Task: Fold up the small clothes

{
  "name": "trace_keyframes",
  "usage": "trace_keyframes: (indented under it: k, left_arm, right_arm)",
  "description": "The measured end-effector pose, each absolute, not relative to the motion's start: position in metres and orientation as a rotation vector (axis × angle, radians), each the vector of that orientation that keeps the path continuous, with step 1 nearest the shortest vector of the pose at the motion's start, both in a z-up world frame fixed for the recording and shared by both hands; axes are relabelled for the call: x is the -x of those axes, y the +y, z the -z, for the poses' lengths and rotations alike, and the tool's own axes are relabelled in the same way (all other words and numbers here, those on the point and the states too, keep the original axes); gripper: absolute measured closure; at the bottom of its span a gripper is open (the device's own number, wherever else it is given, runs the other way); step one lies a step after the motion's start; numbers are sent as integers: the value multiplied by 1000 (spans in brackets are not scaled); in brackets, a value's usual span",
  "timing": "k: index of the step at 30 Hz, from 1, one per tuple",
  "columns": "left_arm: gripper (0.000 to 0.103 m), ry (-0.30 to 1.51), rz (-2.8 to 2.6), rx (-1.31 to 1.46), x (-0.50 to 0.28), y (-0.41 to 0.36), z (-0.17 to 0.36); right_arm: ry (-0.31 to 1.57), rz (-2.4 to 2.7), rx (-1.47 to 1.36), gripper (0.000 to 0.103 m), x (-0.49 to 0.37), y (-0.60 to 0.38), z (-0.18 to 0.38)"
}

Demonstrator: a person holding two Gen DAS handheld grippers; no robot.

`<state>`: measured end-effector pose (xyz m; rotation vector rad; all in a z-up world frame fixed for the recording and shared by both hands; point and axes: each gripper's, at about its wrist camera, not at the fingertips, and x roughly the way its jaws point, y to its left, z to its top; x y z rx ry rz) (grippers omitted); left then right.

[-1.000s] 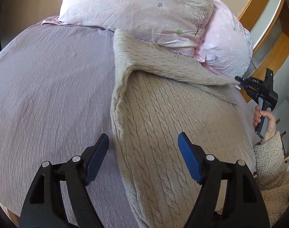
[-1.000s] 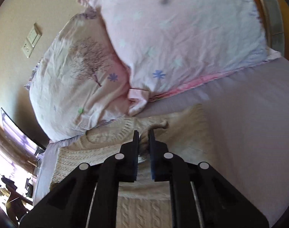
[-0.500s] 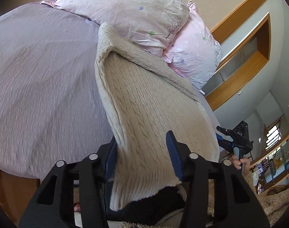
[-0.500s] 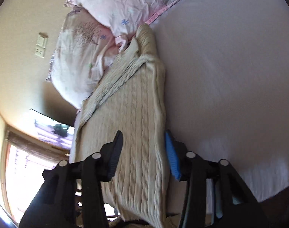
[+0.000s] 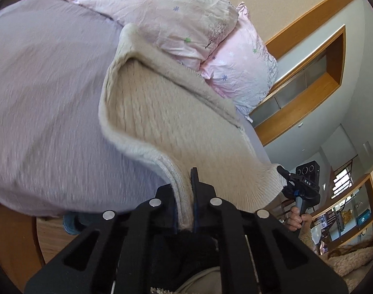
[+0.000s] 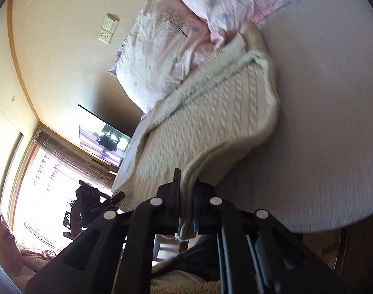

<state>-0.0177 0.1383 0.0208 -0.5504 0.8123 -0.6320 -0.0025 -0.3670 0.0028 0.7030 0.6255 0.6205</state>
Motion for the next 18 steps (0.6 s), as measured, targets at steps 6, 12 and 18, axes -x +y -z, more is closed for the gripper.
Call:
trace_keyframes:
  k: [6, 12, 18]
  left_arm:
    - [95, 681, 528, 583, -106, 144, -88]
    - [95, 785, 320, 616, -254, 135, -50]
    - [92, 870, 349, 590, -271, 134, -34]
  right_arm:
    - [440, -546, -752, 95, -110, -392, -58]
    - [540, -258, -762, 93, -242, -390, -29]
    - [593, 51, -674, 8, -264, -393, -4]
